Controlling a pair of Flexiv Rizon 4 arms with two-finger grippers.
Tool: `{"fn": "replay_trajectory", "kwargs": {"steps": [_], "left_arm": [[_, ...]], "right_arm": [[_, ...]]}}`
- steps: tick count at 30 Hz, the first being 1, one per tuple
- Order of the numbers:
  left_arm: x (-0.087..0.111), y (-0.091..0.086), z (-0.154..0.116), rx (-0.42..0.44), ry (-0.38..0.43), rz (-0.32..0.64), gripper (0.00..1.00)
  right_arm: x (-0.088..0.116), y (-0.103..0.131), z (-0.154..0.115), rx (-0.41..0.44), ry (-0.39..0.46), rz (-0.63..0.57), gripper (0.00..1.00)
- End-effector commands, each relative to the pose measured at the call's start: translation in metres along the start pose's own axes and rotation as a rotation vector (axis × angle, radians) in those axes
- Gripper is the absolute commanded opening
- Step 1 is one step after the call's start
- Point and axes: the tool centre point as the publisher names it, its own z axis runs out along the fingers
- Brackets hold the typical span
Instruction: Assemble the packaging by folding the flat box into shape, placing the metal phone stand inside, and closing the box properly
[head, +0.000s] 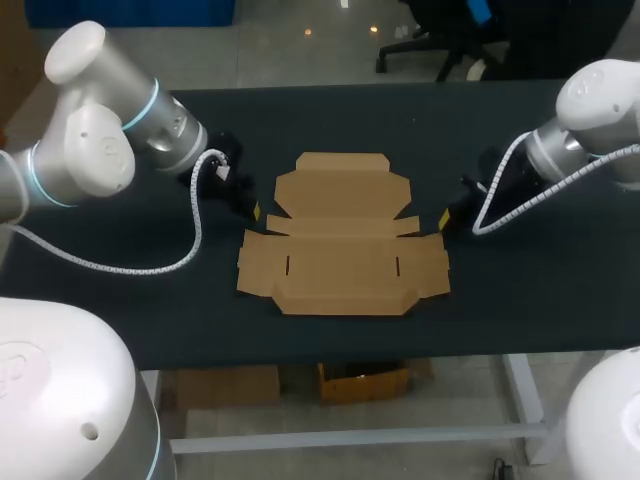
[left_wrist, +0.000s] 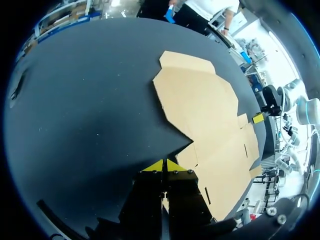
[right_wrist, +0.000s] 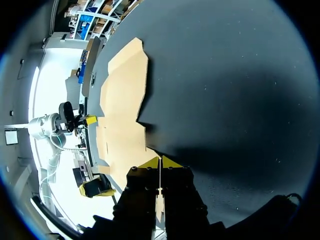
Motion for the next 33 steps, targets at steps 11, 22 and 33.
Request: {"fn": "replay_trajectory", "kwargs": {"steps": [11, 22, 33], "left_arm": [[-0.001, -0.003, 0.009, 0.001, 0.022, -0.013, 0.00], [0.002, 0.000, 0.011, -0.002, 0.015, -0.016, 0.00], [0.004, 0.003, 0.010, -0.008, 0.019, -0.008, 0.00]], "right_arm": [[-0.003, 0.004, 0.009, 0.022, 0.017, 0.006, 0.00], [-0.002, 0.004, 0.015, 0.031, 0.019, 0.002, 0.00], [0.002, 0.011, 0.013, 0.037, 0.005, -0.027, 0.00]]}}
